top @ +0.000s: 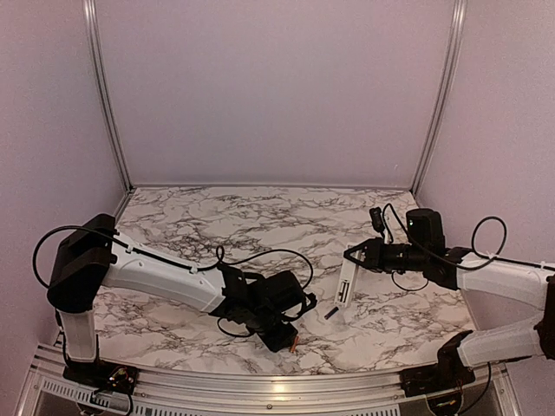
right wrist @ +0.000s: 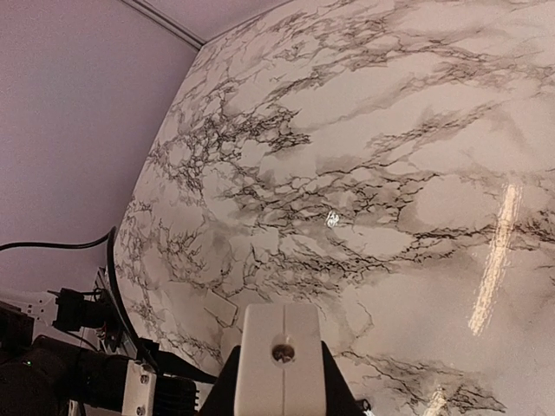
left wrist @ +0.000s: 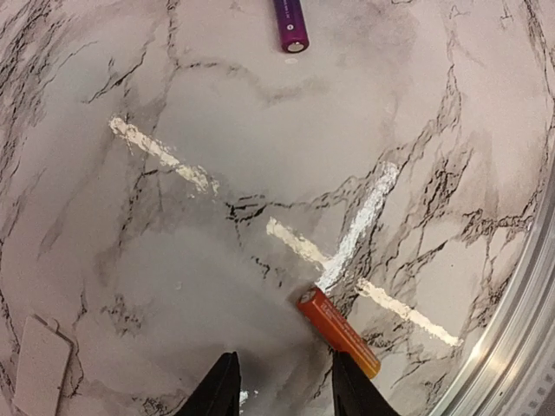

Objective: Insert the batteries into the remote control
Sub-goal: Pick up the battery from the center of the board.

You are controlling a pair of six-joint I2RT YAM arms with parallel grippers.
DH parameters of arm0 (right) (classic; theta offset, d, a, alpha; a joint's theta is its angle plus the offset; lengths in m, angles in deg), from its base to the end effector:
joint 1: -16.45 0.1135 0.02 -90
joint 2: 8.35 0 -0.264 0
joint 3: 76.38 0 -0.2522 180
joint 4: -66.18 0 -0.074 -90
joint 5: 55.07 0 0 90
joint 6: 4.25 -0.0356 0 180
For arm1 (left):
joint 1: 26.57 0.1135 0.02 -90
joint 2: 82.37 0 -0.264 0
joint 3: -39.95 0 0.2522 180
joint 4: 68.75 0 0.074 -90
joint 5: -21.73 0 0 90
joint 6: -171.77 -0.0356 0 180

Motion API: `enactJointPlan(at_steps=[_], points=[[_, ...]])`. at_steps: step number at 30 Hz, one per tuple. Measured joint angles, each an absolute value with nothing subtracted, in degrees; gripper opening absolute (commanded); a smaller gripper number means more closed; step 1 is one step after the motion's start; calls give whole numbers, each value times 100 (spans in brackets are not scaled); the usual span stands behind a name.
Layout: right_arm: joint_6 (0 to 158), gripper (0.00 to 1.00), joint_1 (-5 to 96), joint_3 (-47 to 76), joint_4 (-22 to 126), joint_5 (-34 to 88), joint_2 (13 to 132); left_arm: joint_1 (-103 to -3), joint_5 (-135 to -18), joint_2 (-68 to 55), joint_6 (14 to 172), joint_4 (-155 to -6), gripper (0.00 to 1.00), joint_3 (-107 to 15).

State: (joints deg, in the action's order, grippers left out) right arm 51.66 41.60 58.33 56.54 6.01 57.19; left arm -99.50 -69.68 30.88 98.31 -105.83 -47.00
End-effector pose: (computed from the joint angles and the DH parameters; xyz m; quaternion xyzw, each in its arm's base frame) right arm 0.2085 0.1169 0.2141 -0.0594 0.8453 0.4276 0.3148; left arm 0.1164 -0.3821 0.1463 0.4622 0.8563 -0.1705 0.1551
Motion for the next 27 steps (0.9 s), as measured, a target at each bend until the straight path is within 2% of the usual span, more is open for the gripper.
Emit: enactJointPlan(at_steps=[6,12,18,23,27], points=[[5199,0,4158,5831,5617,581,5699,-9956,-6935,3221,9850,-10886,38,-5061],[5243,0,4127,5831,5556,574,5693,-9987,-6939,3265,9898,-11028,50,-5315],[5330,0,3854,5879,5368,592,5524,-10181,-6941,3497,9944,-11094,58,-5765],[5418,0,3613,5896,5136,592,5306,-10371,-6944,3934,9962,-11120,57,-6340],[5457,0,3530,5898,5016,590,5177,-10448,-6911,4345,9988,-11199,52,-6768]])
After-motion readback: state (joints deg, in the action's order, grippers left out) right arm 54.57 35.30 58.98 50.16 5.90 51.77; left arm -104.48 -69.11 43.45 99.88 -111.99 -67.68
